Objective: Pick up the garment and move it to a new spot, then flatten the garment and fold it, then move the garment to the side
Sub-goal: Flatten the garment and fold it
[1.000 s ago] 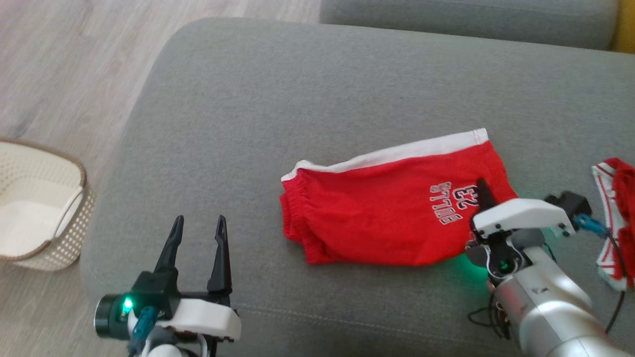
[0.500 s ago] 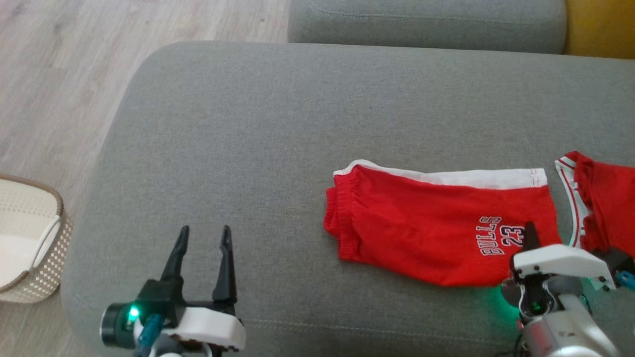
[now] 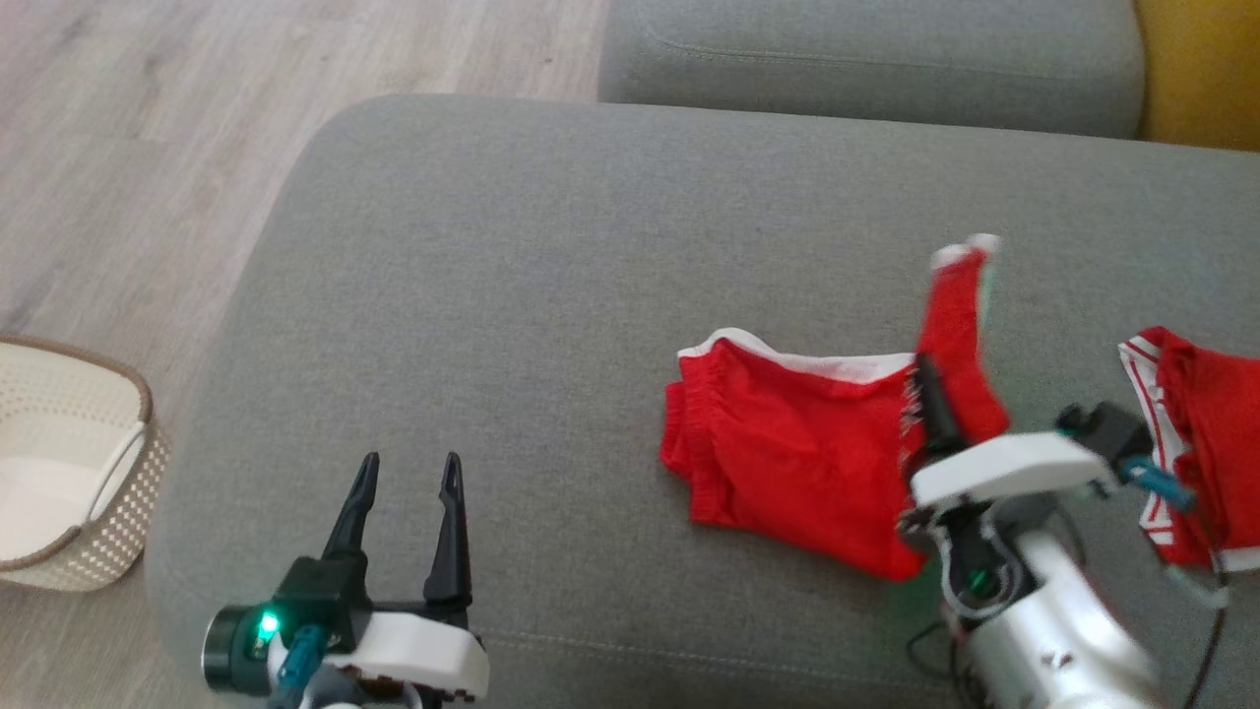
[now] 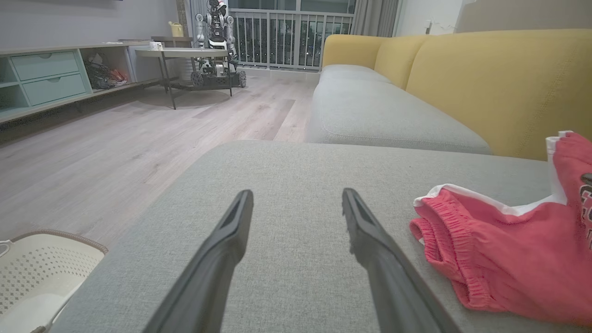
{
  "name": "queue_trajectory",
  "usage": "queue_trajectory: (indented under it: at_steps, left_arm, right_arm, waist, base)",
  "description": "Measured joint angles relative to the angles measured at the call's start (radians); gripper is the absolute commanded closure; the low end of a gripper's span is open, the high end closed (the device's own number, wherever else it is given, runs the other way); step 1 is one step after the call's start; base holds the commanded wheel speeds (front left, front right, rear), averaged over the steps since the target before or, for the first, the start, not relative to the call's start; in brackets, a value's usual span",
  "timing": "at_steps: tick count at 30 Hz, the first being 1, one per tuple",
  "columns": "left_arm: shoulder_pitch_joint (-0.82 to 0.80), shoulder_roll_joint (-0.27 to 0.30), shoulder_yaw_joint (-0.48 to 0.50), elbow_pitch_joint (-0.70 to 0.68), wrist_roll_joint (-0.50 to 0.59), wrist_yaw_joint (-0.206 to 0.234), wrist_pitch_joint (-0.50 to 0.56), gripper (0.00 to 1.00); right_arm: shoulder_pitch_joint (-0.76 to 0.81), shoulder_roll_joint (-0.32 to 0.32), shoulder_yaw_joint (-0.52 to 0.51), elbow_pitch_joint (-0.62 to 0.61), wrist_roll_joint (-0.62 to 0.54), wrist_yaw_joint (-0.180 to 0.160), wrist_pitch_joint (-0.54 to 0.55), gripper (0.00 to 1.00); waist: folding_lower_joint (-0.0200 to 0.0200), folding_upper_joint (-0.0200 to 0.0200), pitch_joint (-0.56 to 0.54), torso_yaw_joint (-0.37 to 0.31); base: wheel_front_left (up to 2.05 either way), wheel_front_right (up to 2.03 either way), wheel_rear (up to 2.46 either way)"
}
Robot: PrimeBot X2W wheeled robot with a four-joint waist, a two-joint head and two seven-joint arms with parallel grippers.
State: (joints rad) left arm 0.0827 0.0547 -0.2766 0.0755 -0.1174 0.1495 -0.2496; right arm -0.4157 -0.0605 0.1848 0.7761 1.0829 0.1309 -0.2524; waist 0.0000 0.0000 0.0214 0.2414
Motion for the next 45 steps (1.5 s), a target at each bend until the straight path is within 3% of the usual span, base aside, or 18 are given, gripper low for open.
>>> queue_trajectory:
  at_steps: [7,21,22,23,34,39,45]
  left_arm:
    - [0.012,0.0,-0.001,0.006,0.0,-0.001,0.0,0.0]
    - [0.016,0.0,-0.006,0.022,-0.001,-0.003,0.0,0.0]
    - [0.016,0.0,-0.006,0.023,-0.001,-0.003,0.0,0.0]
    - [0.016,0.0,-0.007,0.024,-0.001,-0.003,0.0,0.0]
    - [0.016,0.0,-0.024,0.028,-0.012,0.0,0.0,0.0]
    - [0.015,0.0,-0.033,0.028,-0.019,0.0,0.0,0.0]
    - [0.004,0.0,-0.061,0.029,-0.026,-0.001,0.0,0.0]
  right_arm:
    - [0.077,0.0,0.176,-0.088,0.082,0.0,0.0,1.0]
    - [0.067,0.0,0.33,-0.06,0.137,0.0,0.0,1.0]
    - [0.065,-0.001,0.344,-0.06,0.154,0.0,0.0,0.84]
    - [0.063,-0.001,0.354,-0.06,0.17,0.0,0.0,0.0]
    - [0.056,-0.001,0.419,-0.123,0.17,0.0,0.0,0.0]
    - [0.053,-0.001,0.437,-0.085,0.141,0.0,0.0,0.0]
    - [-0.003,-0.004,0.316,-0.017,-0.08,0.0,0.0,0.0]
  waist:
    - [0.0,0.0,0.0,0.033]
    - [0.0,0.0,0.022,0.08]
    - [0.0,0.0,0.022,0.082]
    - [0.0,0.0,0.023,0.084]
    - [0.0,0.0,0.032,0.079]
    - [0.0,0.0,0.042,0.082]
    - [0.0,0.0,0.057,0.108]
  base:
    - [0.0,0.0,0.0]
    - [0.0,0.0,0.0]
    - [0.0,0.0,0.0]
    - [0.0,0.0,0.0]
    - [0.0,0.0,0.0]
    - [0.0,0.0,0.0]
    - [0.0,0.0,0.0]
